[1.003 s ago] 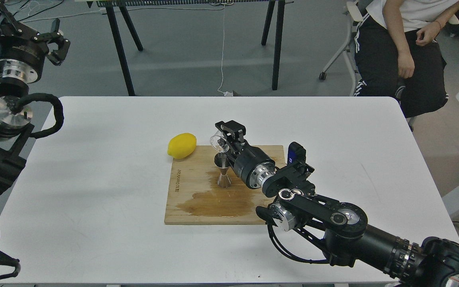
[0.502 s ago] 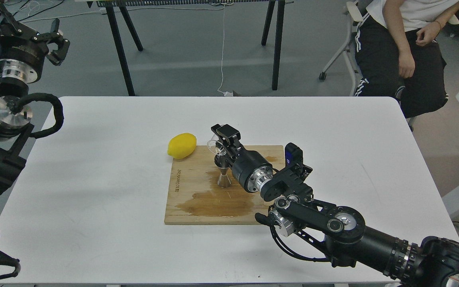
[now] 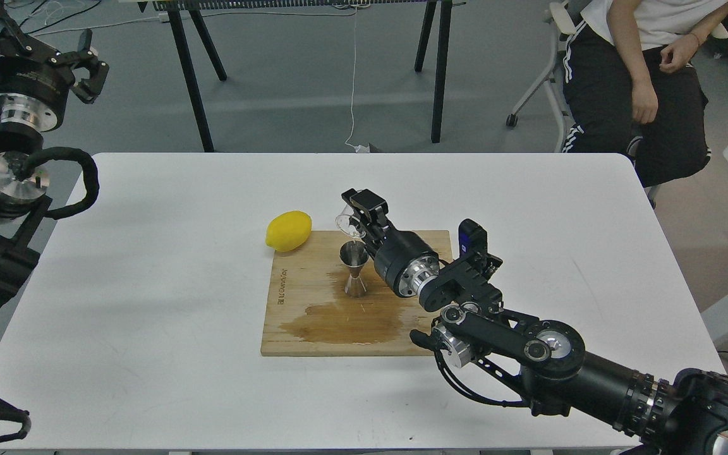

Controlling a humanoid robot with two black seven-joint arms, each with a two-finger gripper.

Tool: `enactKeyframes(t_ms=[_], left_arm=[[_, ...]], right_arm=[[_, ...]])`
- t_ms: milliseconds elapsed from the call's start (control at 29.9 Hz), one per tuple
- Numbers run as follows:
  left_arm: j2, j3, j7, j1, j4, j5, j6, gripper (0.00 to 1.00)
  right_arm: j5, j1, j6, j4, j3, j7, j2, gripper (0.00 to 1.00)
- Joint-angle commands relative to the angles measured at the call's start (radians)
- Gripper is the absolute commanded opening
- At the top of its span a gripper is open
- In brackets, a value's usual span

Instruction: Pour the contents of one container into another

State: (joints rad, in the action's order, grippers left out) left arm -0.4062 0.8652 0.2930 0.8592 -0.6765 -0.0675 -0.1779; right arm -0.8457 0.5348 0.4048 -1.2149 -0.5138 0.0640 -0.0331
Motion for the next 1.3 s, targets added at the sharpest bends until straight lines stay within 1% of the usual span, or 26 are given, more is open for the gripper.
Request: enactKeyframes(t_ms=[0,435,569,669,903,1104,1271], left_arm=[[0.000,0.000,0.000,0.000,0.000,0.000,0.000,1.00],[-0.002,0.000,0.000,0.000,0.000,0.000,0.000,1.00],[-0.002,0.000,0.000,0.000,0.000,0.000,0.000,1.00],[-0.002,0.001,0.000,0.000,0.000,0.000,0.000,1.00],[-0.002,0.000,0.000,0.000,0.000,0.000,-0.002,1.00],[-0.002,0.000,0.000,0.000,0.000,0.000,-0.002,1.00],[-0.006,0.000,0.000,-0.002,0.000,0.000,-0.002,1.00]], right_arm=[[0.000,0.001,0.000,-0.003,0.000,0.000,-0.001,0.42],[-0.010,0.030,0.000,-0.003,0.011,0.000,-0.028,0.42],[-0.143,0.024,0.002,0.005,0.012,0.002,-0.027,0.42],[-0.176,0.019,0.002,0.003,0.014,0.002,-0.028,0.42],[-0.196,0.028,0.002,0.001,0.073,0.005,-0.054,0.42],[-0.253,0.030,0.003,0.008,0.152,0.025,-0.053,0.41],[-0.257,0.030,0.017,0.003,0.150,0.028,-0.059,0.42]])
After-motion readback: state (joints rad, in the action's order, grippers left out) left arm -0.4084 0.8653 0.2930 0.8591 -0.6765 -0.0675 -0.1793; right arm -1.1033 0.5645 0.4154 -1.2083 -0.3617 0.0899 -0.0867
